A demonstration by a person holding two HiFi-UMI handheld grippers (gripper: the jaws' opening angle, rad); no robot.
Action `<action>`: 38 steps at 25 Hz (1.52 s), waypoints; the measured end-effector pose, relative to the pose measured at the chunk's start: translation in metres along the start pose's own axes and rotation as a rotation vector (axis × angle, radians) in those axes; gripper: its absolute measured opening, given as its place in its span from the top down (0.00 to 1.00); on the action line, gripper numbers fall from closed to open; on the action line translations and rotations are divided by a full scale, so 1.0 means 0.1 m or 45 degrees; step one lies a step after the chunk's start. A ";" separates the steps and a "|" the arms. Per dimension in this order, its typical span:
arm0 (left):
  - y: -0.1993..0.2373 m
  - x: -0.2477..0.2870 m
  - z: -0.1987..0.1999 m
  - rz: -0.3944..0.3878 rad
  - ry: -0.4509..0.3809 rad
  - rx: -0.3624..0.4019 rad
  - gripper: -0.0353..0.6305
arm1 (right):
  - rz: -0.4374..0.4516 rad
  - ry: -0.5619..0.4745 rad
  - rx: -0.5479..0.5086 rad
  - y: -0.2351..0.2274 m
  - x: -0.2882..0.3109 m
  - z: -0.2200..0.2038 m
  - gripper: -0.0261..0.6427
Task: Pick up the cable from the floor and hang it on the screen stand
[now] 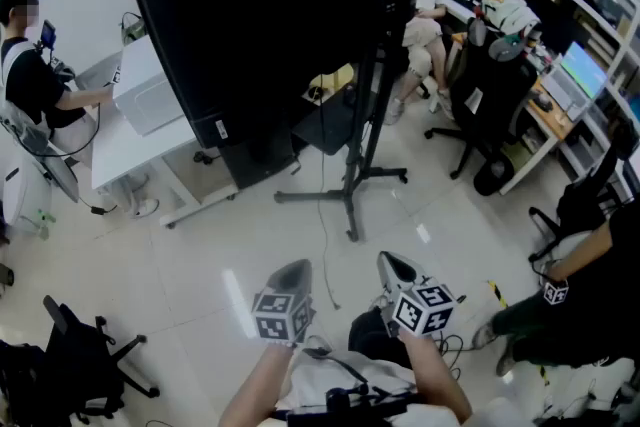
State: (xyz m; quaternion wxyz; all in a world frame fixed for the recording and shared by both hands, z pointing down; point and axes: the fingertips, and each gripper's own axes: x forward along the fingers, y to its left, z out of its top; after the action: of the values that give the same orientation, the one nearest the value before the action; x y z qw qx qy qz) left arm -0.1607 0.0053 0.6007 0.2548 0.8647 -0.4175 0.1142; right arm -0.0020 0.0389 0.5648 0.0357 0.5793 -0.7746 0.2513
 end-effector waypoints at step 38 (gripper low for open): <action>0.78 2.40 0.93 0.342 -0.063 -0.134 0.95 | 0.283 0.534 -0.334 -1.91 4.23 -0.35 0.62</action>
State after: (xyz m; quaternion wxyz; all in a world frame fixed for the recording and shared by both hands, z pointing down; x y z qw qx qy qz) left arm -0.0725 -0.2444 0.6478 0.2718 0.7891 -0.5409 0.1040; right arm 0.0269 -0.3572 0.8086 0.2424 0.4165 -0.8349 0.2659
